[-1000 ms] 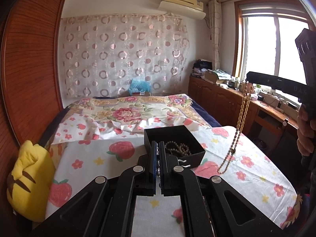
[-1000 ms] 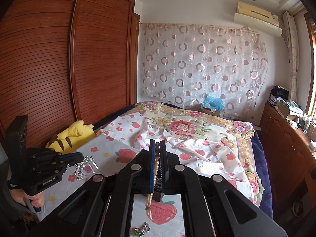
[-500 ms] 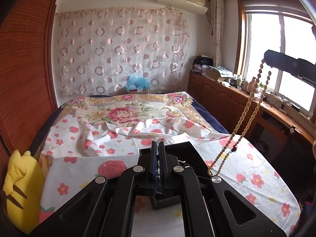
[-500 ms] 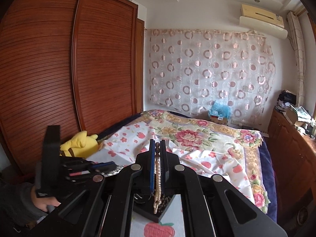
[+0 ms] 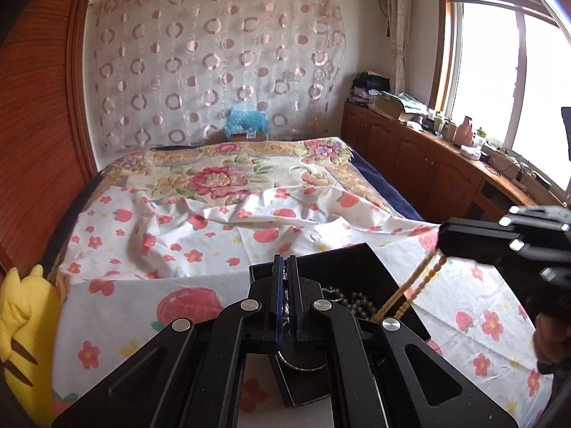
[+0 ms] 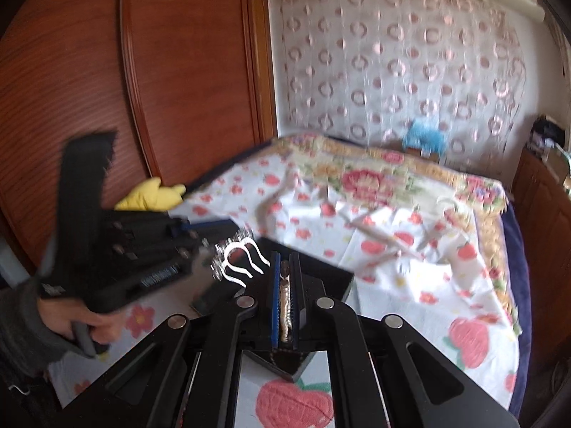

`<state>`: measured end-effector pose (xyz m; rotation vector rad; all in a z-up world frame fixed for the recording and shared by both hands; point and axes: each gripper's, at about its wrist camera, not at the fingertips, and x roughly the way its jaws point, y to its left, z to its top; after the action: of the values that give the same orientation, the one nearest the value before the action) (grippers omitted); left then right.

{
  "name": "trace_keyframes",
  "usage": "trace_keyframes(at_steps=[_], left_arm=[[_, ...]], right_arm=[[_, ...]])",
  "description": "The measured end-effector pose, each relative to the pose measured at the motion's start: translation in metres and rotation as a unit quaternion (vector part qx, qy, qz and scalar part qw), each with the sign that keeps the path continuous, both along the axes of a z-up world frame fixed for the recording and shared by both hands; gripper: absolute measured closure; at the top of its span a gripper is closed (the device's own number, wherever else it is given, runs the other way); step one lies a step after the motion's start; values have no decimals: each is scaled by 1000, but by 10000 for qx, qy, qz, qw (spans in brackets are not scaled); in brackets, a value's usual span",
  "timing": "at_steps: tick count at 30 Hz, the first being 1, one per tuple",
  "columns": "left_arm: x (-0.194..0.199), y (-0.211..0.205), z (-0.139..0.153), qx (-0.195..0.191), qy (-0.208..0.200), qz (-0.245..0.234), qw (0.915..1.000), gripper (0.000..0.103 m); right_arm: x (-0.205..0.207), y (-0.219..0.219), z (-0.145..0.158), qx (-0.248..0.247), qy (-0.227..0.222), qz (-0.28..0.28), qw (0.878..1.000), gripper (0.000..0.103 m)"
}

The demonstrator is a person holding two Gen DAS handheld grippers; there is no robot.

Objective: Organize jewelry
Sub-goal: 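Lower the silver hair combs into the black box and open the left tool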

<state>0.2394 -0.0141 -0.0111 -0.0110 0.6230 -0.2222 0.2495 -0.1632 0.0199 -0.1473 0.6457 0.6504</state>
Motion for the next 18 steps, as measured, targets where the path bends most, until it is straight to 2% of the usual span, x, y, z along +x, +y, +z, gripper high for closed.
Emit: trace_keyframes(at_steps=[4,8,18], left_arm=[[5,-1,3,-50,-26,-47,10000,102],[11,-7,5,-57,-52,-115,9999,102],[24,-22,-23,156,443,-365,9982,101]], right_arm=[[10,-2,-23,-8,232,-48,9997,94],[12,-14,-32,19,267,-162,9995,90],[3,-34,-40,-55,275,-335,9990,90]])
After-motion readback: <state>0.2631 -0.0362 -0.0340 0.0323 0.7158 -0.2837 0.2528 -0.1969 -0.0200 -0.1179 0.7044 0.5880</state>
